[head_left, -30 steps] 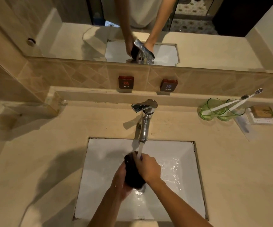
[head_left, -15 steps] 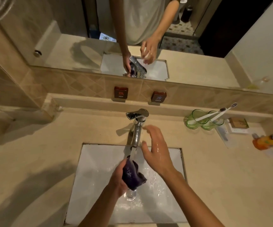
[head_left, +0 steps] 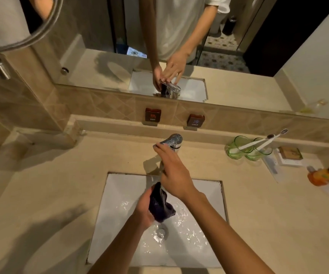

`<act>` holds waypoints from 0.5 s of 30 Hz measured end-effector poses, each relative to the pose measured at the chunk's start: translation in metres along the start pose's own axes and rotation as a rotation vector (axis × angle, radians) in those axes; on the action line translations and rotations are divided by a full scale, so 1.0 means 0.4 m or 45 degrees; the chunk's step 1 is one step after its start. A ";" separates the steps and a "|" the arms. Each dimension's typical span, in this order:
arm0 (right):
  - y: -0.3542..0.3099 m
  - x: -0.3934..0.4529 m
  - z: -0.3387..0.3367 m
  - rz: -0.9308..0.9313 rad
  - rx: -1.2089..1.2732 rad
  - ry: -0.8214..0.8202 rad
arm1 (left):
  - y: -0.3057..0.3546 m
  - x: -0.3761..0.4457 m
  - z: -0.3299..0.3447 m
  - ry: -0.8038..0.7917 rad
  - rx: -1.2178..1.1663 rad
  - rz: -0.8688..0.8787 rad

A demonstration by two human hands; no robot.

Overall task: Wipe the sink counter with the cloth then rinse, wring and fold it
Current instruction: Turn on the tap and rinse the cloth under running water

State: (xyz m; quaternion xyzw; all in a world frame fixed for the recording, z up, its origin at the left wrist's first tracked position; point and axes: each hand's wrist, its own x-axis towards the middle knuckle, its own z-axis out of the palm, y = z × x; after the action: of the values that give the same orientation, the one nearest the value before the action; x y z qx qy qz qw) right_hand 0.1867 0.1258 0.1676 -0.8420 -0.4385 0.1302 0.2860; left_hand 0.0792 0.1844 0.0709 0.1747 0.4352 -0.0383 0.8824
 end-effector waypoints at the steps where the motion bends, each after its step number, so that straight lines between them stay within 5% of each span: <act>1: -0.001 -0.006 -0.008 0.021 0.141 0.038 | 0.011 -0.011 -0.005 0.027 0.053 0.009; 4: 0.013 -0.052 -0.014 0.113 0.356 0.343 | 0.038 -0.053 0.002 0.060 0.280 0.033; 7: 0.034 -0.127 0.014 0.468 0.421 0.485 | 0.050 -0.091 0.007 0.119 0.344 0.050; 11: 0.043 -0.205 0.054 1.052 0.797 0.043 | 0.062 -0.155 0.006 -0.021 0.310 0.072; 15: 0.017 -0.261 0.076 1.027 1.053 -0.291 | 0.078 -0.219 0.008 -0.191 0.327 0.093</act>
State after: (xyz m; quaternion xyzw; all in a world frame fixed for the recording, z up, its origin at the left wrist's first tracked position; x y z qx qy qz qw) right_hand 0.1163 0.0488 0.1358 -0.7414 -0.0243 0.4789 0.4695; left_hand 0.0345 0.2051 0.1496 0.2984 0.3530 -0.0745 0.8836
